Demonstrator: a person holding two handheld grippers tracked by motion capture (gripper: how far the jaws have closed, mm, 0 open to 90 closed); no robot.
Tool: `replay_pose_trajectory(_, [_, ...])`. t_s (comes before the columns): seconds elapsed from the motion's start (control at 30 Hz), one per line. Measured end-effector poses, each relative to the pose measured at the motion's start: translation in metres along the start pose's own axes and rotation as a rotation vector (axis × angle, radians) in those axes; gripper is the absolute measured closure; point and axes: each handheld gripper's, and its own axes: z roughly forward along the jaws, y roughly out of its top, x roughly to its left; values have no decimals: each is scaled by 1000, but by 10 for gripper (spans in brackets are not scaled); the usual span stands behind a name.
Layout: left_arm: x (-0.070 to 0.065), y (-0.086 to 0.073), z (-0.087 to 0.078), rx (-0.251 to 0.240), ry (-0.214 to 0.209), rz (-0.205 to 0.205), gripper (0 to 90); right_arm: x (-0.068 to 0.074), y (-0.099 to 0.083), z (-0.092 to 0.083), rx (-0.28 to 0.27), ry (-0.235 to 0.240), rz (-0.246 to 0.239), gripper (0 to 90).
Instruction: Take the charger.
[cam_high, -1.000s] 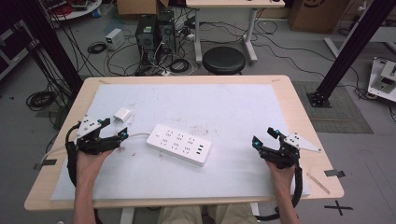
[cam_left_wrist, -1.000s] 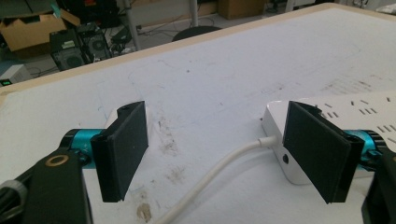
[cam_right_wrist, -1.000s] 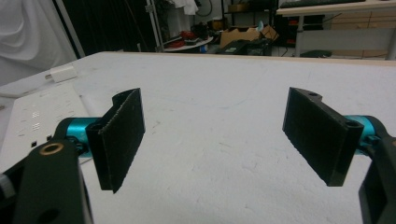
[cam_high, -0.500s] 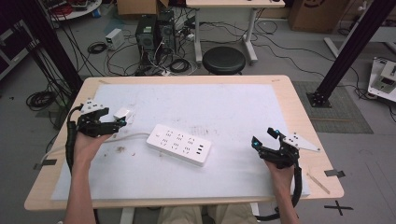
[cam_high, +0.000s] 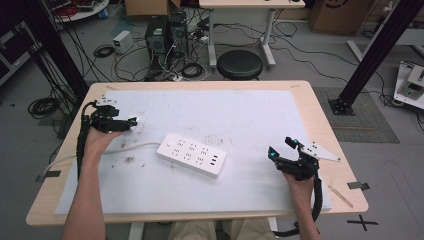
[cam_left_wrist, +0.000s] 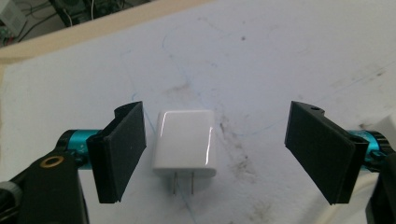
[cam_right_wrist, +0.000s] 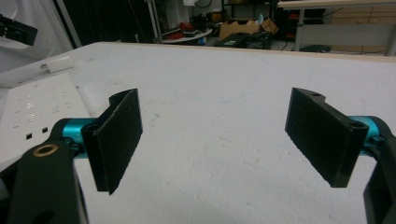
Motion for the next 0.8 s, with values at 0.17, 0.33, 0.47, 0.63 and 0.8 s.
replay_pose_trajectory(0.17, [7,-4,14,8,5,-23,204,1,0,2,14,-1,-13,195])
replay_pose_trajectory(0.33, [9,-8,24,37,-3,-22,201,2,0,3,24,-4,-17,195])
replay_pose_trajectory(0.47, [11,-13,38,57,11,-5,201,3,0,4,35,-8,-29,195])
replay_pose_trajectory(0.63, [13,-16,42,67,13,-4,201,3,1,4,36,-12,-25,195])
replay_pose_trajectory(0.8, [16,-19,47,82,1,-10,207,3,1,5,41,-11,-30,195])
